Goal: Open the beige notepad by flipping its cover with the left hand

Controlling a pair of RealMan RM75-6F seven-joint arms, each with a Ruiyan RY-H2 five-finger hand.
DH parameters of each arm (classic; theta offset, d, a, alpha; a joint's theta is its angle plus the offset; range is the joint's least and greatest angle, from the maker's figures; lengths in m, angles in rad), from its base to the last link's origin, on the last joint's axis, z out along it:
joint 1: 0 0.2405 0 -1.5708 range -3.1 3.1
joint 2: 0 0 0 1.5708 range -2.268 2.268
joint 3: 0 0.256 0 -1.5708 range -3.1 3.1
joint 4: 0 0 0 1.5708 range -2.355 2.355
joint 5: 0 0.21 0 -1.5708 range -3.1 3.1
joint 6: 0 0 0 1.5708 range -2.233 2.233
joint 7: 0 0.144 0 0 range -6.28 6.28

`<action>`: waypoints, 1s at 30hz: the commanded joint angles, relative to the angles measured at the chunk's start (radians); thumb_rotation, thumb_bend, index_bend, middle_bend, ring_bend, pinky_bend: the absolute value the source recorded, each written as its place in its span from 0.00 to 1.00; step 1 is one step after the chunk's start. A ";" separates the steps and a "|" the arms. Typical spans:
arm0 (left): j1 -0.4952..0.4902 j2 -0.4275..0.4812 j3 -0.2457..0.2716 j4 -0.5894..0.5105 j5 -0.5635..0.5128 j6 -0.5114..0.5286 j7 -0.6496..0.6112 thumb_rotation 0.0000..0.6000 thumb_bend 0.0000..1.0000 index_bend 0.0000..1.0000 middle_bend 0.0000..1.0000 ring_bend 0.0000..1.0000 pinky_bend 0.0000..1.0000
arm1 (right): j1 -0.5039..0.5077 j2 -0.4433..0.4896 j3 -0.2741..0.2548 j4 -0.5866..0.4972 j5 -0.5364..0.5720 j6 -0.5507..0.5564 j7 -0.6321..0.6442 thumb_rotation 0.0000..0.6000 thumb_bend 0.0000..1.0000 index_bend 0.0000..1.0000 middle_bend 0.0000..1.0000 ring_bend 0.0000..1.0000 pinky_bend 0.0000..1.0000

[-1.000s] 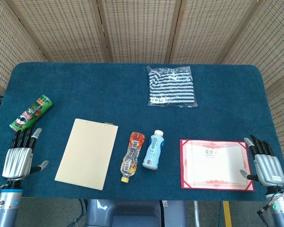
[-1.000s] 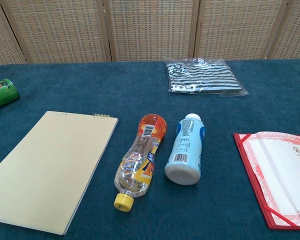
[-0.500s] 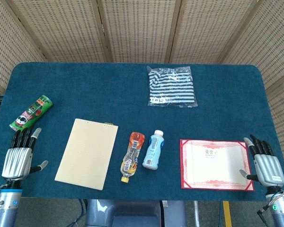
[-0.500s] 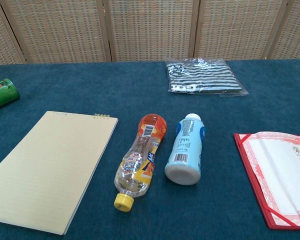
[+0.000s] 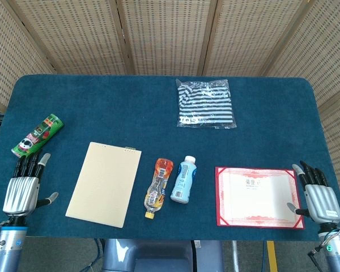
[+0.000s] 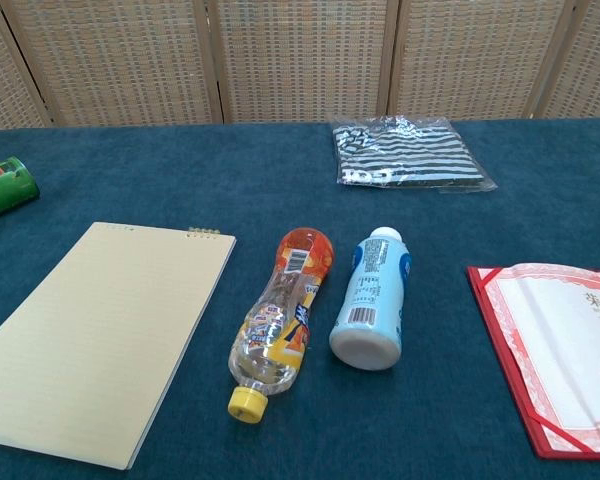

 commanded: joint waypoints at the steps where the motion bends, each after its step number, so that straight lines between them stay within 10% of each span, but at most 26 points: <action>1: -0.001 0.000 0.000 0.001 0.000 -0.002 -0.003 1.00 0.00 0.00 0.00 0.00 0.00 | 0.000 -0.001 0.000 0.000 0.001 0.000 -0.002 1.00 0.21 0.03 0.00 0.00 0.00; 30: -0.022 -0.098 0.099 0.057 0.116 -0.077 0.049 1.00 0.16 0.00 0.00 0.00 0.00 | -0.004 0.012 0.003 0.002 -0.001 0.002 0.034 1.00 0.21 0.03 0.00 0.00 0.00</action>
